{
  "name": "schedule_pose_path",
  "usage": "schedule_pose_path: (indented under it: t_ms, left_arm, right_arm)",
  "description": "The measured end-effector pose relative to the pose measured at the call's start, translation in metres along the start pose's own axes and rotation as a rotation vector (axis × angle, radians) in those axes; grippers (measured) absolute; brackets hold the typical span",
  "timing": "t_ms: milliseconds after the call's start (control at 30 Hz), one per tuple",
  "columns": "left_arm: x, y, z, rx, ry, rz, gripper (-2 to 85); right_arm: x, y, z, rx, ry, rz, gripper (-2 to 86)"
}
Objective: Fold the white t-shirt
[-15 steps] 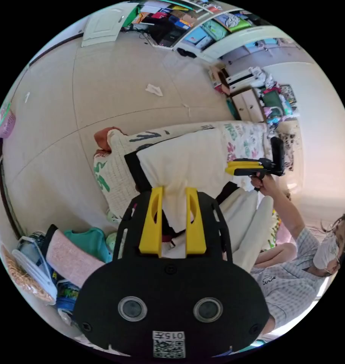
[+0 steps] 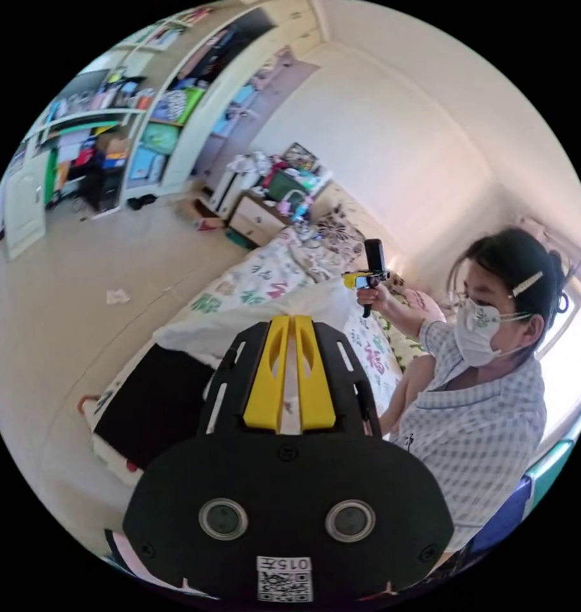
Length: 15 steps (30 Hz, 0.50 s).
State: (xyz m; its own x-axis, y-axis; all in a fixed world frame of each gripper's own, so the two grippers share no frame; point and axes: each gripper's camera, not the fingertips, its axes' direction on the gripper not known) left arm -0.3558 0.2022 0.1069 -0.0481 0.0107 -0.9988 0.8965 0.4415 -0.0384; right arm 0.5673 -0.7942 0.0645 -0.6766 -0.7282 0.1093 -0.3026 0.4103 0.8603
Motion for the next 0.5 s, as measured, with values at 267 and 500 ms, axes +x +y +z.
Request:
schedule_pose_path:
  t_ms: [267, 500]
  left_arm:
    - [0.078, -0.041, 0.167, -0.100, 0.444, 0.091, 0.1]
    - [0.119, -0.052, 0.334, -0.253, 0.386, 0.087, 7.7]
  right_arm:
    - [-0.140, 0.151, -0.158, 0.336, 0.151, 0.048, 0.3]
    - [-0.178, 0.253, -0.264, 0.576, 0.580, 0.331, 0.4]
